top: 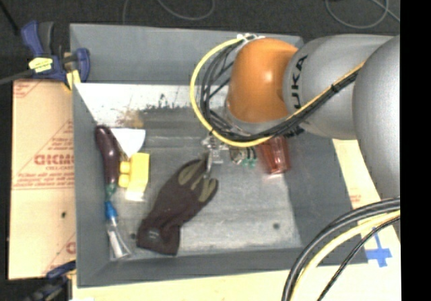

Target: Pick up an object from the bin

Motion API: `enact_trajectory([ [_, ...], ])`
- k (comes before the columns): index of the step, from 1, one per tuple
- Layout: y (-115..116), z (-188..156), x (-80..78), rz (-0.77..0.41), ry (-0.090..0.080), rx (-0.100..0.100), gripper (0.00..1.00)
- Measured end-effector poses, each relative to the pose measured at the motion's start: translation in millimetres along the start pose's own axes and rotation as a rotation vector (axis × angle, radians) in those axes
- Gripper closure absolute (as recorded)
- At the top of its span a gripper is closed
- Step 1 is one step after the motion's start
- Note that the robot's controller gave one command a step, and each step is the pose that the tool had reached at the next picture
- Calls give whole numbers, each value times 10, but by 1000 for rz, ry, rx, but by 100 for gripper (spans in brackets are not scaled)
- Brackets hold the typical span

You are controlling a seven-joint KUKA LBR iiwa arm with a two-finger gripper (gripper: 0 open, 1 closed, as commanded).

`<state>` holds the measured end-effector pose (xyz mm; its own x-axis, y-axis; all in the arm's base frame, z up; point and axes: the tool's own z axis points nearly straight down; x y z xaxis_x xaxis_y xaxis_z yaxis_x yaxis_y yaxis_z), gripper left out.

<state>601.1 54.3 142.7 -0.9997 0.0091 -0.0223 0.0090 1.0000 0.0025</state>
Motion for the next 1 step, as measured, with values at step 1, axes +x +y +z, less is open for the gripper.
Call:
enact_trajectory([
  [1,401,-785,103,-244,-5,0,100],
])
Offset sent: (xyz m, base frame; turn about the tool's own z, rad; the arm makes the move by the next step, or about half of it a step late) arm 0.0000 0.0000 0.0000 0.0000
